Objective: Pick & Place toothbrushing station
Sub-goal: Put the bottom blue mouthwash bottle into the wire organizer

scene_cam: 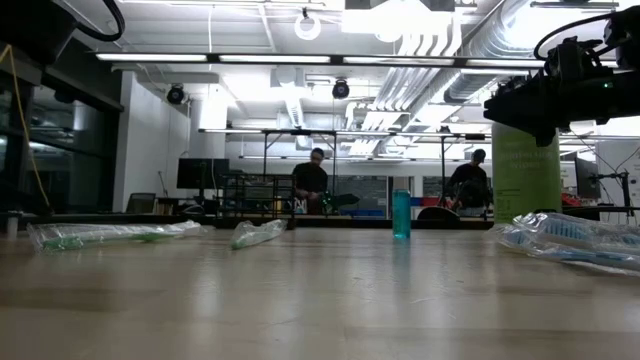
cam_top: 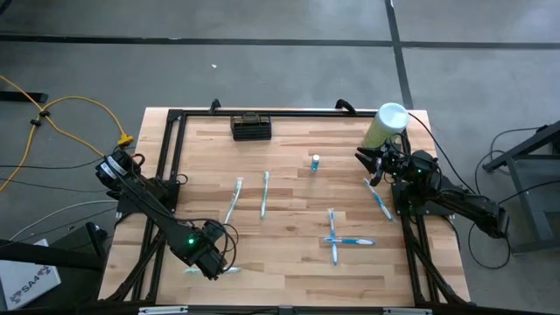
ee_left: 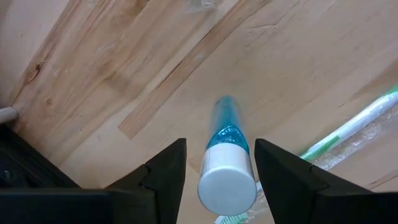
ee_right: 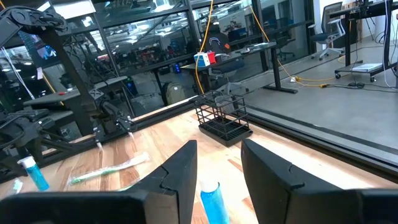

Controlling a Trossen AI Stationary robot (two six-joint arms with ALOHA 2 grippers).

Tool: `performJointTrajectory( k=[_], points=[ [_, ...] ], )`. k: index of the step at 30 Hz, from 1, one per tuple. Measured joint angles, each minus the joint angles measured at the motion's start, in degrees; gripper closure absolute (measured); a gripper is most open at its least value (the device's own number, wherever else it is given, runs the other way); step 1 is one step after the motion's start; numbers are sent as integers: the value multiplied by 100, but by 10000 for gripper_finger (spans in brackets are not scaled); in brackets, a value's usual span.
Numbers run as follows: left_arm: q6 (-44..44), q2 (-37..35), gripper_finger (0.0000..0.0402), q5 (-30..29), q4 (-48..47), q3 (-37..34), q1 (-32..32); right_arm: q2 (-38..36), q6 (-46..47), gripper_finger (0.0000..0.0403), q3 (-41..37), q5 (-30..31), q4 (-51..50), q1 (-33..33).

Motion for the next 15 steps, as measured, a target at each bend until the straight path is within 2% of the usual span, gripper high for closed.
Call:
performJointTrajectory(
  k=[15],
  points=[
    [-133,-7,267,54,0,0,0,0,1,286,1,0,0,1]
  ],
)
